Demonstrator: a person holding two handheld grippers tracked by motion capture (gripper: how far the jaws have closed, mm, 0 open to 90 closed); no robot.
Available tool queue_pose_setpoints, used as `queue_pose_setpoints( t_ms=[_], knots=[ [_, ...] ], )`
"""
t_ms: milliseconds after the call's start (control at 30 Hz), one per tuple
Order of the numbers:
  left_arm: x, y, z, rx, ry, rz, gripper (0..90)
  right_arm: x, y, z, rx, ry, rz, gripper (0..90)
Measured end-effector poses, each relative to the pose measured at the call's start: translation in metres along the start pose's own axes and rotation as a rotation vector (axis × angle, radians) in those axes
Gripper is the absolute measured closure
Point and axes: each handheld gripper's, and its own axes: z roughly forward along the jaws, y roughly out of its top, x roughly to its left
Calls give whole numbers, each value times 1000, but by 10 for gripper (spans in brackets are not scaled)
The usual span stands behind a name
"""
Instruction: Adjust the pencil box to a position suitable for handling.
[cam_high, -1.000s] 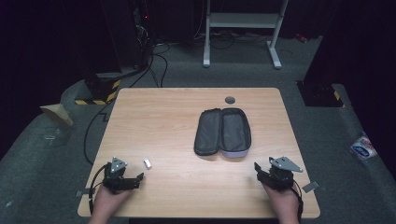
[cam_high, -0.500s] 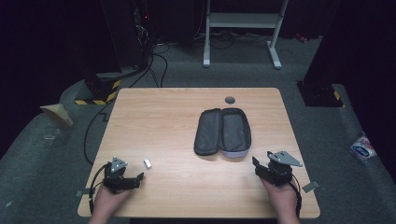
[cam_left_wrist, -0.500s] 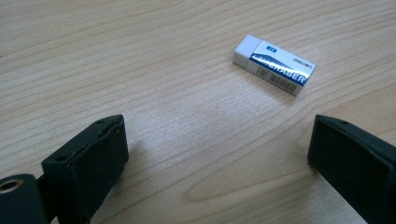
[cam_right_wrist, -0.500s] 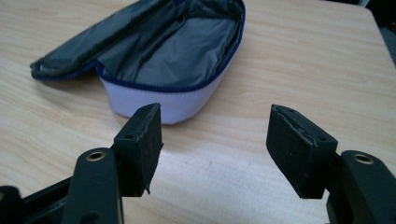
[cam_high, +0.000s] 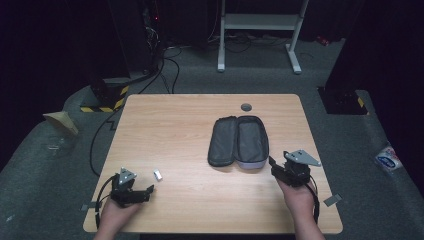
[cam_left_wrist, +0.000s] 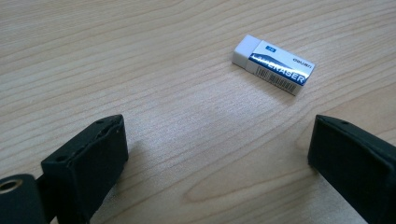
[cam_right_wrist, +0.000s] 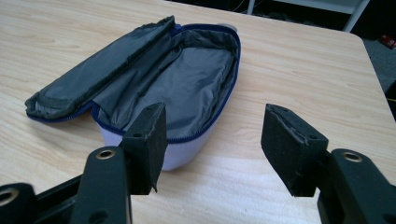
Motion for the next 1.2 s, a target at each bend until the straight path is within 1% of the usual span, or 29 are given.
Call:
queue_pose_setpoints(
  t_ms=[100, 233, 567, 667, 933, 1067, 1200],
  knots=[
    [-1, 0, 0, -2, -2, -3, 52, 1, 3, 6, 4, -2, -6, 424],
    [-1, -1, 0, -2, -3, -1, 54, 2, 5, 16, 26, 0, -13, 446],
    [-1, 0, 0, -1, -7, 1, 54, 0, 15, 36, 55, -5, -7, 491],
    [-1, 0, 0, -3, -6, 1, 55, 0, 16, 42, 65, 2, -9, 511],
    [-1, 0, 0, -3, -7, 2, 56, 2, 13, 54, 101, 16, 11, 582],
    [-1, 0, 0, -3, -7, 2, 56, 2, 10, 58, 119, 21, 23, 600],
    [-1, 0, 0, -3, -7, 2, 56, 3, 7, 60, 125, 26, 22, 604]
  ],
)
